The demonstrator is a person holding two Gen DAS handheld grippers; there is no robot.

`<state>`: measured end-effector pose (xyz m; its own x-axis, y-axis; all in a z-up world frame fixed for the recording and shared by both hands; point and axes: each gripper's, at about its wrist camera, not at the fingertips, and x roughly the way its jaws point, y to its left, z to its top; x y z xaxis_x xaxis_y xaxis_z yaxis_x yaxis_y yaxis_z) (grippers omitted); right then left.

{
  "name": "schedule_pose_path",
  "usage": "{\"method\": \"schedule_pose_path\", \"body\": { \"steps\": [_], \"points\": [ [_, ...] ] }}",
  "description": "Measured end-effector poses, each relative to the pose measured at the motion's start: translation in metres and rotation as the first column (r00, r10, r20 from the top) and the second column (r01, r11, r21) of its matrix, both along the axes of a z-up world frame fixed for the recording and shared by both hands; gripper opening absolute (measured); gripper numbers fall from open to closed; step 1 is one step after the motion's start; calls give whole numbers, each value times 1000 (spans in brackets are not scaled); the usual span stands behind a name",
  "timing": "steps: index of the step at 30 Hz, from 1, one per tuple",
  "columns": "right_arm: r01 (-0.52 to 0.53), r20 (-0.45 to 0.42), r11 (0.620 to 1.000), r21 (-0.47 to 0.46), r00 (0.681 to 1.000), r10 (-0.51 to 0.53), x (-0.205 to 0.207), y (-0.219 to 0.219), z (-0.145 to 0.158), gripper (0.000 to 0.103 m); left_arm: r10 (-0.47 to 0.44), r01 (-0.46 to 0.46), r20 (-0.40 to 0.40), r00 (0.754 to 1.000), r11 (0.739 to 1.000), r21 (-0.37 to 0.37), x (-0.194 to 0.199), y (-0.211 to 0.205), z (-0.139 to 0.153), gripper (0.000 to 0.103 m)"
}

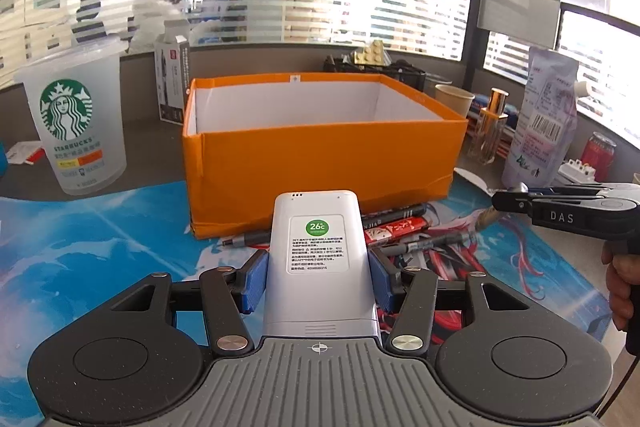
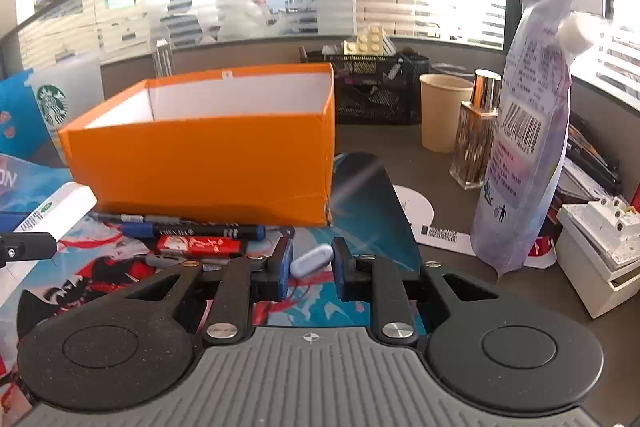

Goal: Organize rigid objects
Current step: 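Close the right tool on the small white tube while the left tool holds the power bank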

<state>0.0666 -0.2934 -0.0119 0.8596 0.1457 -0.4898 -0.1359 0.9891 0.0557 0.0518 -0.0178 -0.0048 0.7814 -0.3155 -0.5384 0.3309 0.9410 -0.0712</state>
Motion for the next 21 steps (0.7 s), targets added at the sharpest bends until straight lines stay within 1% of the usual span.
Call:
{"method": "schedule_pose_path", "body": {
  "steps": [1, 2, 3, 9, 14, 16, 20, 21],
  "points": [
    [-3, 7, 1000, 4, 1000, 3, -1, 0, 2, 16, 0, 0, 4, 1000, 1000, -1, -1, 0, 1, 51],
    [-8, 13, 1000, 6, 1000, 8, -1, 1, 4, 12, 0, 0, 7, 1000, 1000, 0, -1, 0, 2, 51],
    [-12, 17, 1000, 6, 1000, 12, -2, 2, 6, 11, 0, 0, 10, 1000, 1000, -1, -2, 1, 4, 51],
    [-17, 32, 1000, 5, 999, 17, -6, 6, 9, 9, 7, -6, 30, 1000, 1000, -14, -7, 6, 11, 51],
    [-23, 38, 1000, 6, 999, 23, -6, 8, 12, 9, 12, -12, 22, 1000, 1000, -24, -3, 10, 9, 51],
    [-28, 23, 1000, 1, 999, 28, -4, 10, 8, 9, 23, -23, 1, 1000, 999, -25, 1, 11, 4, 51],
    [-29, -13, 999, -25, 999, 29, 4, 13, -3, 9, 21, -21, -6, 1000, 999, -39, 0, 14, 2, 51],
    [-27, -20, 999, -32, 999, 27, 6, 13, -7, 13, 21, -21, -5, 1000, 999, -38, 0, 15, 2, 51]
  ]
}}
